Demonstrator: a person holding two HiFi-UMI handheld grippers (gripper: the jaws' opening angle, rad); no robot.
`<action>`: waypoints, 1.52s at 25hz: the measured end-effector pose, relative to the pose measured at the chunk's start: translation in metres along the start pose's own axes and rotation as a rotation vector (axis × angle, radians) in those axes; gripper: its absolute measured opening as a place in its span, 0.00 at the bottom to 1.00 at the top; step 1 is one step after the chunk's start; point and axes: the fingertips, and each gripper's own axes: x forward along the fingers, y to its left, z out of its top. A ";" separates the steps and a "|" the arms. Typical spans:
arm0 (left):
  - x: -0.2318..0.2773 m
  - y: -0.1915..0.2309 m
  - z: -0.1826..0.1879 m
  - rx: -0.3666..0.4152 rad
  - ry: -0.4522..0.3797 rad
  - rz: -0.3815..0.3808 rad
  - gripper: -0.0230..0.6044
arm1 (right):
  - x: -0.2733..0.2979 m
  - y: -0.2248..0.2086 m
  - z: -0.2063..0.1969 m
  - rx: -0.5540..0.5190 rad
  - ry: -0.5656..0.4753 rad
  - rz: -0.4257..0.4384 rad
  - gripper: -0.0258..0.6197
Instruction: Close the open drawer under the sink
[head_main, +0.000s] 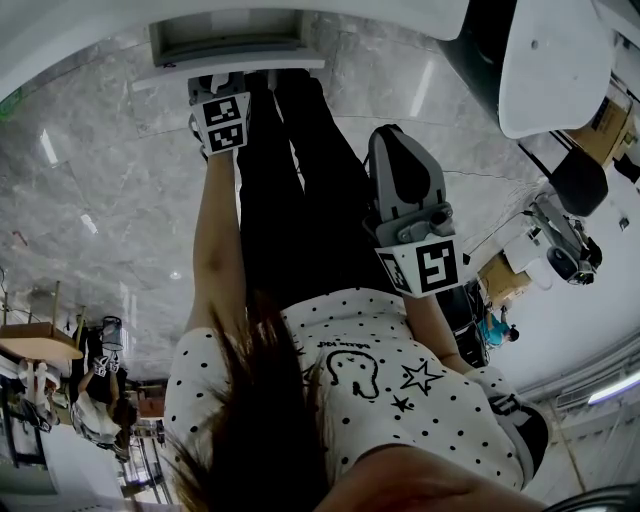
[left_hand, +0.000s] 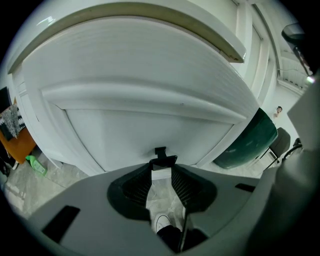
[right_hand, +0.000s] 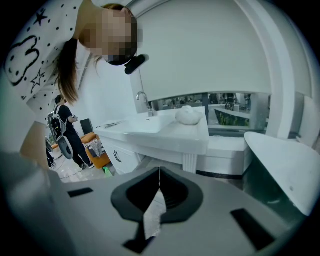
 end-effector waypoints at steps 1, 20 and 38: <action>0.001 0.000 0.002 0.000 -0.003 0.001 0.23 | 0.000 -0.001 0.000 0.001 0.000 0.000 0.06; 0.021 0.005 0.029 0.006 -0.034 0.000 0.23 | 0.005 -0.010 -0.002 0.011 0.016 -0.010 0.06; 0.042 0.015 0.064 0.003 -0.069 0.016 0.23 | 0.012 -0.018 -0.004 0.029 0.034 -0.022 0.06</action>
